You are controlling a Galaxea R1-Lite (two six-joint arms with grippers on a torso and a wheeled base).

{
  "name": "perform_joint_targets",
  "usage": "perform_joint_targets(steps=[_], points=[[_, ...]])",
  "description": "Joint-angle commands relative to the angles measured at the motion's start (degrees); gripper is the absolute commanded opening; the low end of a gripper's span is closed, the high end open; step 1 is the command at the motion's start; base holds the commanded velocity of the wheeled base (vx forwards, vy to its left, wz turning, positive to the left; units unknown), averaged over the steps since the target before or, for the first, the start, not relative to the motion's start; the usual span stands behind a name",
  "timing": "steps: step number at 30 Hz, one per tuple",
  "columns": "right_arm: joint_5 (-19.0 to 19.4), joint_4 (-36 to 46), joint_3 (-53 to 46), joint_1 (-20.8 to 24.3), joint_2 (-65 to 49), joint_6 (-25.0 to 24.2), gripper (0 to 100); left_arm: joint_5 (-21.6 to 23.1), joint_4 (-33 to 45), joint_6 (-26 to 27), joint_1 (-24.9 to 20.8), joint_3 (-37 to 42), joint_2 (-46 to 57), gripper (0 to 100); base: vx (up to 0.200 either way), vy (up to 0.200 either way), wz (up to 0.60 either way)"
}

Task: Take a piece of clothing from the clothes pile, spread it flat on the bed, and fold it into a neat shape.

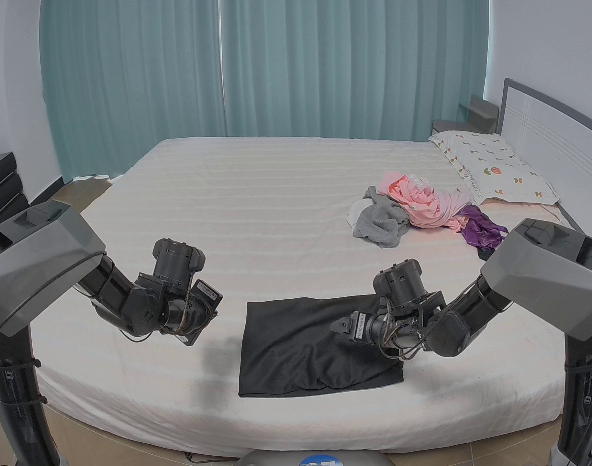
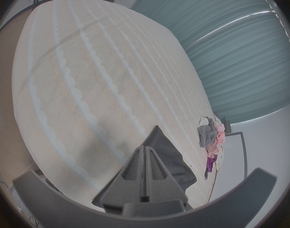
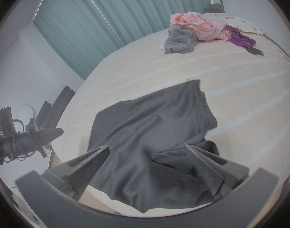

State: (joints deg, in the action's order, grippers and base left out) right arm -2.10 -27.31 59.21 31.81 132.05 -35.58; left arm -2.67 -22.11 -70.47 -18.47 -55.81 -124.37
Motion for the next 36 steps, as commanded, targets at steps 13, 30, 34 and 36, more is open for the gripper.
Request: perform_joint_targets(steps=[13, 30, 34, 36], points=[[1.83, 0.85, 7.5, 3.88, 4.62, -7.57, 100, -0.05, -0.3, -0.01, 0.01, -0.09, -0.88, 0, 0.0, 0.0, 0.0], [-1.33, 11.66, 3.02, 2.56, -0.39, -4.85, 100, -0.14, -0.65, -0.01, 0.19, 0.0, -2.02, 0, 0.0, 0.0, 0.0], [-1.86, 11.4, -1.99, 1.15, -3.29, -3.0, 100, -0.14, -0.65, -0.01, 0.19, 0.0, -2.11, 0, 0.0, 0.0, 0.0], [-1.95, 10.52, -5.07, 0.36, -4.78, -2.38, 100, -0.14, -0.65, -0.01, 0.19, 0.0, -2.11, 0, 0.0, 0.0, 0.0]])
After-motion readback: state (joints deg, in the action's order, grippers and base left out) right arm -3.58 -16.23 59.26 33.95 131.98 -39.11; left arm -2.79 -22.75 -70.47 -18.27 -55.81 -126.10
